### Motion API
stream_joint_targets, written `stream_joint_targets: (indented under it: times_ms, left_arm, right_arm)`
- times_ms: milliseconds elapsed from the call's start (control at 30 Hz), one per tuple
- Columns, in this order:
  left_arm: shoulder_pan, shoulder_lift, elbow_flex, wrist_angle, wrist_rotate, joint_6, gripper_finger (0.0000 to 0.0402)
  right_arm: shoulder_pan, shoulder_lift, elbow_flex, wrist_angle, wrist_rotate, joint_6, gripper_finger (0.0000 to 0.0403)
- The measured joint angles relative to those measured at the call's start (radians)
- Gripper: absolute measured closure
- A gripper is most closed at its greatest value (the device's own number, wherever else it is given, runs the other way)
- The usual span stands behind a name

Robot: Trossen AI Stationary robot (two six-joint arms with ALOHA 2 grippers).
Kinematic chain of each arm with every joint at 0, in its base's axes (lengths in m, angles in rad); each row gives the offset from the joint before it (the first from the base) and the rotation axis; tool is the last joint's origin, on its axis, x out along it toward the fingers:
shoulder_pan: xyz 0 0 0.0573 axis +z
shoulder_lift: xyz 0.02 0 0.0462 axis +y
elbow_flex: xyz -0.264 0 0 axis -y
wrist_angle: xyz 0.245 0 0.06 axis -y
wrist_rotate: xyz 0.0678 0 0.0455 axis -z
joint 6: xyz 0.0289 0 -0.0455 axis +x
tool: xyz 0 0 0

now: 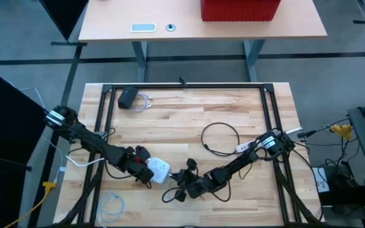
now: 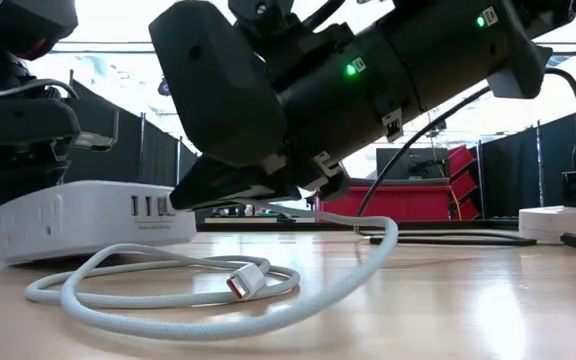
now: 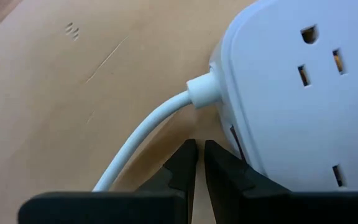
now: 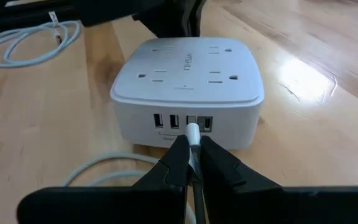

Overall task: Insert USB
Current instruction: Insert the white charger cable into the left white outlet extension, then insert the light blue charger cable into the left white outlet extension

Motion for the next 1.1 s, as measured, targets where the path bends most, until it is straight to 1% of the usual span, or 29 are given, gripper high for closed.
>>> stream_joint_targets:
  times_ms: [367, 567, 700, 800, 867, 1000, 1100]
  left_arm:
    - [-0.004, 0.001, -0.002, 0.025, -0.012, 0.015, 0.0378]
    - [-0.004, -0.002, -0.003, 0.025, -0.010, 0.037, 0.0378]
    - [-0.007, -0.016, 0.015, -0.038, 0.021, 0.046, 0.0378]
    - [-0.009, -0.037, 0.035, -0.094, 0.033, 0.047, 0.0377]
    - [-0.009, -0.049, 0.039, -0.106, 0.037, 0.055, 0.0377]
    - [-0.009, -0.052, 0.038, -0.125, 0.061, 0.065, 0.0377]
    - [-0.009, -0.053, 0.038, -0.131, 0.063, 0.056, 0.0377]
  right_arm:
    - [-0.037, 0.013, -0.001, -0.004, -0.018, -0.031, 0.0391]
    - [-0.060, 0.025, -0.002, 0.006, -0.044, -0.128, 0.0391]
    - [-0.071, 0.023, -0.002, 0.008, -0.103, -0.206, 0.0391]
    - [-0.071, 0.007, 0.001, -0.024, -0.138, -0.242, 0.0388]
    - [-0.068, -0.016, 0.001, -0.070, -0.143, -0.243, 0.0369]
    - [-0.061, -0.070, 0.001, -0.152, -0.153, -0.239, 0.0302]
    - [-0.063, -0.111, 0.001, -0.210, -0.240, -0.237, 0.0253]
